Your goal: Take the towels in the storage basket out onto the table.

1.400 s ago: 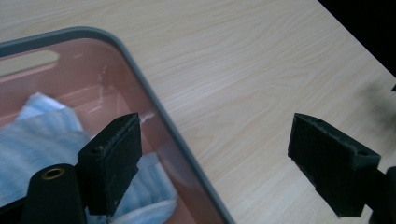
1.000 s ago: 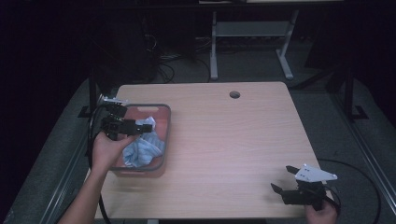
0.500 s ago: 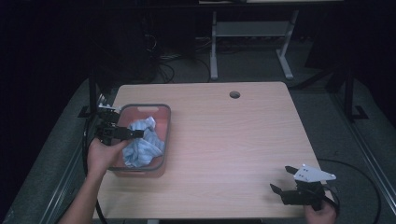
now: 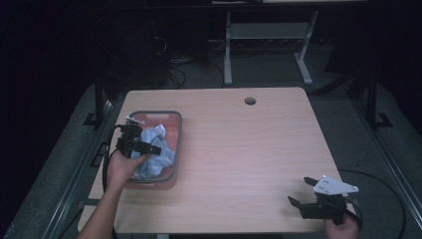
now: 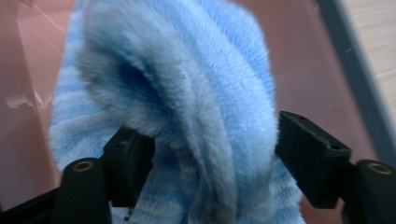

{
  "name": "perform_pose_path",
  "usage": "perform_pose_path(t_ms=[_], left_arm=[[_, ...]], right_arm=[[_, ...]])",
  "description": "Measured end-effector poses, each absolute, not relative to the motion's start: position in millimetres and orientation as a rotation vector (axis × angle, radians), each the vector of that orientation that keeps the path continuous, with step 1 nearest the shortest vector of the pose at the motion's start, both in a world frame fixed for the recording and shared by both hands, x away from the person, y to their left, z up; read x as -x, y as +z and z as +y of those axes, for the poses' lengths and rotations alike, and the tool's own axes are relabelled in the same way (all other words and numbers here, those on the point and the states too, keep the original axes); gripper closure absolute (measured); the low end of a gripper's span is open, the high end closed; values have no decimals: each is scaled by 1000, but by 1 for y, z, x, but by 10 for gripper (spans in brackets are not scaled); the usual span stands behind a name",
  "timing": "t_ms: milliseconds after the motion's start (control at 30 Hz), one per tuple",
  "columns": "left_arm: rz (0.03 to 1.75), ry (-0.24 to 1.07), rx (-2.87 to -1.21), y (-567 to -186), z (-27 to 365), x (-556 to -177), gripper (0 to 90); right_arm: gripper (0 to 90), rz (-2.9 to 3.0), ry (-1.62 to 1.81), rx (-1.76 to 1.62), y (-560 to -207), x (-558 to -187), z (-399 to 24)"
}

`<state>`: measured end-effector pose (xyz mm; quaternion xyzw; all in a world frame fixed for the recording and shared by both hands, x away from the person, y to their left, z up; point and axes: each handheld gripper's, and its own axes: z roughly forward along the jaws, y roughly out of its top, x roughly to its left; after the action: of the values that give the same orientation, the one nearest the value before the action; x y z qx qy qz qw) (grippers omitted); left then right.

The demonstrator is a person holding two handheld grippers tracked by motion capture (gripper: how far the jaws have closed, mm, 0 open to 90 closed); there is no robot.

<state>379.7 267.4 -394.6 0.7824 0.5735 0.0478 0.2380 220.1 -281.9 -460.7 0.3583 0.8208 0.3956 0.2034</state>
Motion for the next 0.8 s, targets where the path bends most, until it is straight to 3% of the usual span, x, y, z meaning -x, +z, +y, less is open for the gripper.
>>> perform_pose_path(t_ms=[67, 233, 367, 533, 800], left_arm=[[1570, 181, -2204, -399, 263, -380, 353], [1572, 152, -2231, -406, 260, -380, 546], [1570, 158, -2268, -401, 259, -381, 648], [1569, 143, -2229, -393, 264, -380, 701], [1559, 111, -2162, -386, 275, -376, 705]], right_arm=[[139, 2292, 1113, -1006, -461, -220, -281], [138, 2301, 1108, -993, -461, -221, -278], [138, 2301, 1109, -994, -460, -220, -276], [139, 2294, 1108, -991, -459, -219, -278], [139, 2276, 1117, -998, -457, -219, -282]])
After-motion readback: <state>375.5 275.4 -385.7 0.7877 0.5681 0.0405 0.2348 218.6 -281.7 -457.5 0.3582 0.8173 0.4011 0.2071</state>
